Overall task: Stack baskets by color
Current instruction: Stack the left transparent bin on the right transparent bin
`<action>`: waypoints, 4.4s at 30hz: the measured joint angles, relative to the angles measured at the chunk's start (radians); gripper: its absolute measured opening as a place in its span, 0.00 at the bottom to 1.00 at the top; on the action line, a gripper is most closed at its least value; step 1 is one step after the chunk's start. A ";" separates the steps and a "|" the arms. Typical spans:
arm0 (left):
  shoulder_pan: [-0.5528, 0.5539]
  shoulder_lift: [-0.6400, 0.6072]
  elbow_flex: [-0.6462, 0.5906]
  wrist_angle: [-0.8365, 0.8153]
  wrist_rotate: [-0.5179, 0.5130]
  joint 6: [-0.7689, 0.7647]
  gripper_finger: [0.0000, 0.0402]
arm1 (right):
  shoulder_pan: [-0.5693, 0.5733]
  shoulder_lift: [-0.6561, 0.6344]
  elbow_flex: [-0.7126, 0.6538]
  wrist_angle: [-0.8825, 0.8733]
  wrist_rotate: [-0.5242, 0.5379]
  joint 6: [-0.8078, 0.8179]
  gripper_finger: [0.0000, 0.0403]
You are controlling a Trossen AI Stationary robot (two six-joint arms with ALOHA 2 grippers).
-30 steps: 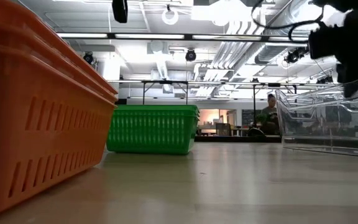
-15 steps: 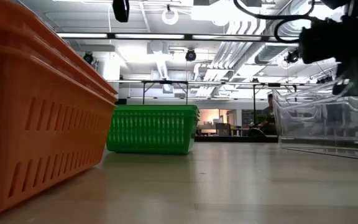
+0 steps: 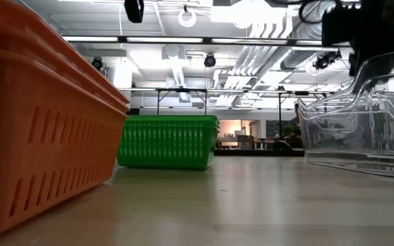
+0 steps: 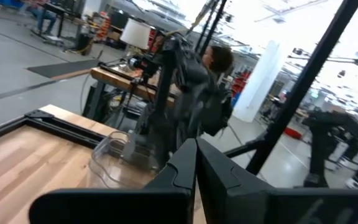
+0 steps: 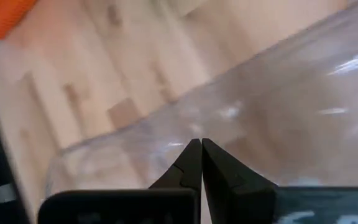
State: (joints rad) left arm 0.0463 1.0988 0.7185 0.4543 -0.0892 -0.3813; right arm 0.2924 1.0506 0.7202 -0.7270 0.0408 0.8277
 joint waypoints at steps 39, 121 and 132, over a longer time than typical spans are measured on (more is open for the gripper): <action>0.006 -0.121 0.065 -0.449 0.024 -0.139 0.03 | -0.221 -0.223 -0.163 0.960 0.058 -0.432 0.00; -0.010 0.368 0.775 -1.674 -0.293 -0.403 0.00 | -0.220 -0.165 -0.017 0.828 0.185 -0.285 0.12; 0.008 0.739 1.099 -1.632 -0.303 -0.087 0.00 | -0.309 0.075 0.436 0.185 0.276 -0.094 0.54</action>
State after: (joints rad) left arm 0.0547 1.8373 1.8175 -1.1777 -0.3918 -0.4683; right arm -0.0163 1.1252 1.1566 -0.5417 0.3165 0.7334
